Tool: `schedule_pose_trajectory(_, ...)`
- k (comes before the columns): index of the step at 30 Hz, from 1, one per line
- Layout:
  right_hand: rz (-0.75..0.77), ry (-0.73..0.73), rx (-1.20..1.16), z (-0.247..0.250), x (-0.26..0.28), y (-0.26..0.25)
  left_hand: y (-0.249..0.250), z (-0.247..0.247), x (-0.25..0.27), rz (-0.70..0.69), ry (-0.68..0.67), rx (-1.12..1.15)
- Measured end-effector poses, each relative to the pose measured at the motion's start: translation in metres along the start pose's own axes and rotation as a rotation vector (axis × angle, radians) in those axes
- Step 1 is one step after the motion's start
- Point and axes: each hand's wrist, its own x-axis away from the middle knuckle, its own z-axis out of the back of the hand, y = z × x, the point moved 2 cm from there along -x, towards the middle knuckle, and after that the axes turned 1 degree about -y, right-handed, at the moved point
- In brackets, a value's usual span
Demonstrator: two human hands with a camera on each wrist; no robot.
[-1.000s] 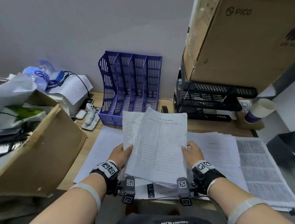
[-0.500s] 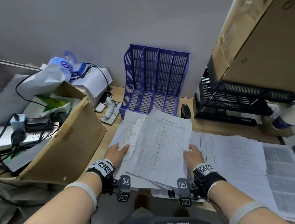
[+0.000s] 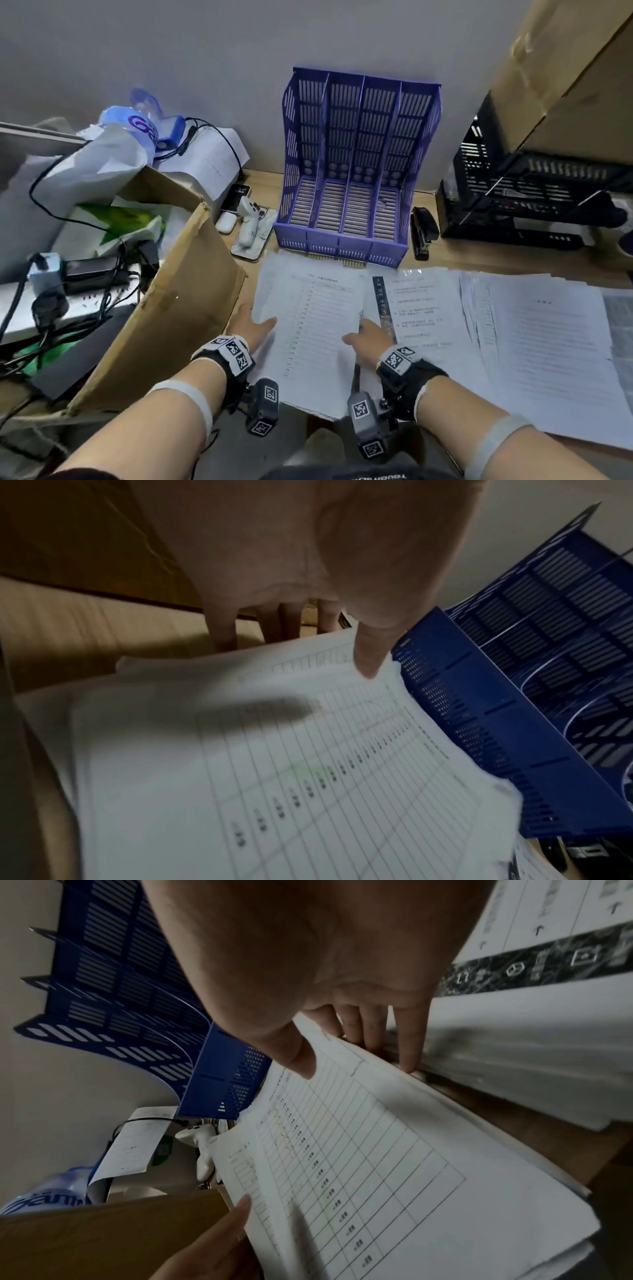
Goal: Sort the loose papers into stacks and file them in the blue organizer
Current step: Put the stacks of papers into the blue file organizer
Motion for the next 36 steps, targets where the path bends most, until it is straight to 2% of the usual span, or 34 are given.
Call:
schedule_pose_trajectory(4,0.009,-0.046,-0.114,-0.013,-0.006,-0.006,-0.003,-0.002,-0.014,-0.008,0.002,-0.036)
schedule_pose_trajectory(8,-0.041,-0.068,-0.216,-0.013,-0.019,-0.007,-0.006,0.002,-0.021,0.005,-0.058,0.008)
schedule_pose_trajectory(14,-0.098,0.012,-0.479,-0.011,-0.029,-0.011,0.001,0.015,-0.011,-0.099,-0.097,0.236)
schedule_pose_trajectory(16,-0.052,0.113,-0.522,-0.003,-0.031,-0.021,0.011,0.024,-0.006,-0.123,-0.111,0.386)
schedule_pose_trajectory(18,0.056,0.191,-0.508,0.008,-0.032,-0.038,0.027,0.032,0.000,-0.132,-0.081,0.595)
schedule_pose_trajectory(20,0.169,0.240,-0.496,0.020,-0.024,-0.065,0.049,0.041,0.008,-0.176,0.021,0.712)
schedule_pose_trajectory(22,0.258,0.300,-0.493,0.032,-0.014,-0.090,0.071,0.050,0.015,-0.261,0.129,0.695)
schedule_pose_trajectory(24,0.364,0.368,-0.506,0.042,-0.004,-0.109,0.087,0.056,0.019,-0.332,0.180,0.679)
schedule_pose_trajectory(26,0.432,0.404,-0.533,0.049,0.003,-0.115,0.096,0.056,0.022,-0.435,0.106,0.718)
schedule_pose_trajectory(28,0.438,0.391,-0.527,0.049,0.002,-0.110,0.097,0.050,0.021,-0.496,0.019,0.692)
schedule_pose_trajectory(31,0.398,0.326,-0.488,0.043,-0.004,-0.091,0.083,0.033,0.010,-0.477,-0.049,0.606)
schedule_pose_trajectory(34,0.378,0.283,-0.388,0.041,-0.012,-0.079,0.076,0.019,0.003,-0.419,-0.025,0.483)
schedule_pose_trajectory(36,0.348,0.370,-0.309,0.044,-0.015,-0.076,0.079,0.016,0.001,-0.378,0.028,0.396)
